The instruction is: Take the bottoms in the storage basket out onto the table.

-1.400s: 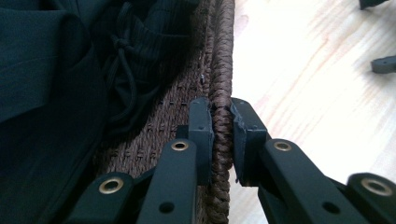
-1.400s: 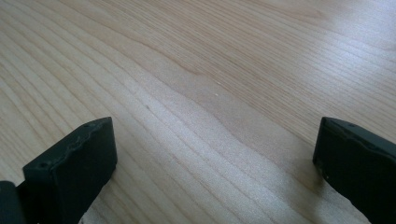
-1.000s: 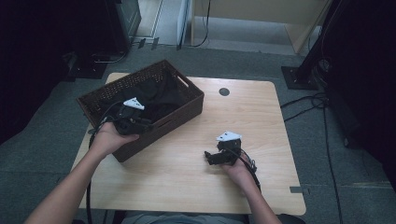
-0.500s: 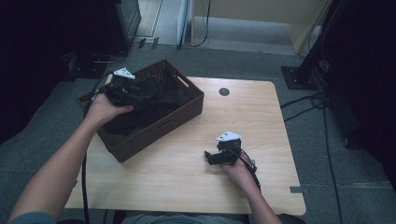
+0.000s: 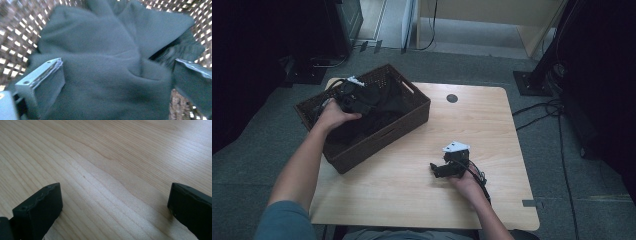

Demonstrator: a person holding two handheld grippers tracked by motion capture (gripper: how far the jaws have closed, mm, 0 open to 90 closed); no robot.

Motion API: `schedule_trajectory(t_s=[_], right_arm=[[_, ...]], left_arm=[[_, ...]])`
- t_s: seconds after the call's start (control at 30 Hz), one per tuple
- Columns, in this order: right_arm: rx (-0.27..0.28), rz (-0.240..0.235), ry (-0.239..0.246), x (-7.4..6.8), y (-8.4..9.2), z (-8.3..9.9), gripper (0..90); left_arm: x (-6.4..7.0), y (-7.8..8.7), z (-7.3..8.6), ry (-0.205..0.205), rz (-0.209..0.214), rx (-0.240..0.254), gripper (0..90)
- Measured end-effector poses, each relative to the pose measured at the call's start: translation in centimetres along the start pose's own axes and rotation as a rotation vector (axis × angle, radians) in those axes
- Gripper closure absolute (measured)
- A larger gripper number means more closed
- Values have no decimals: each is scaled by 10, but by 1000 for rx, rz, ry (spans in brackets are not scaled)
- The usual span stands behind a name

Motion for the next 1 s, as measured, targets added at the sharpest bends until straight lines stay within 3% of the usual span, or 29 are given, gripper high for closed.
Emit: schedule_trajectory(t_s=[0.1, 0.17, 0.27, 0.3, 0.37, 0.73, 0.87, 0.9, 0.93, 1.0], right_arm=[[1, 0, 0, 0, 0, 0, 0], [1, 0, 0, 0, 0, 0, 0], [1, 0, 0, 0, 0, 0, 0], [1, -1, 1, 0, 0, 0, 0], [0, -2, 4, 0, 0, 0, 0], [-1, -3, 3, 0, 0, 0, 0], [0, -3, 5, 0, 0, 0, 0], [1, -3, 3, 0, 0, 0, 0], [-1, -3, 5, 0, 0, 0, 0], [0, -3, 3, 0, 0, 0, 0]], left_arm=[[-7, -16, 17, 8, 0, -60, 0], [-11, -26, 28, -10, -24, -90, 0], [-15, -39, 36, 2, -40, -126, 0], [-17, -44, 36, -23, -53, -110, 0], [-19, -48, 38, -35, -49, -97, 0], [-23, -56, 41, -26, -84, -59, 0], [-14, -44, 40, -45, -38, -88, 54], [-11, -40, 41, -59, -13, -96, 68], [-4, -35, 47, -95, 38, -111, 70], [-1, -35, 49, -114, 46, -102, 70]])
Point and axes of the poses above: each handheld gripper's, and its own axes: y roughly backward along the jaws, z roughly out of its underside, x roughly to its right, the point moved 10 cm from there along -y, roughly forward along the jaws, and after that the axes turned 2 degrees about z, right-handed, at the moved point
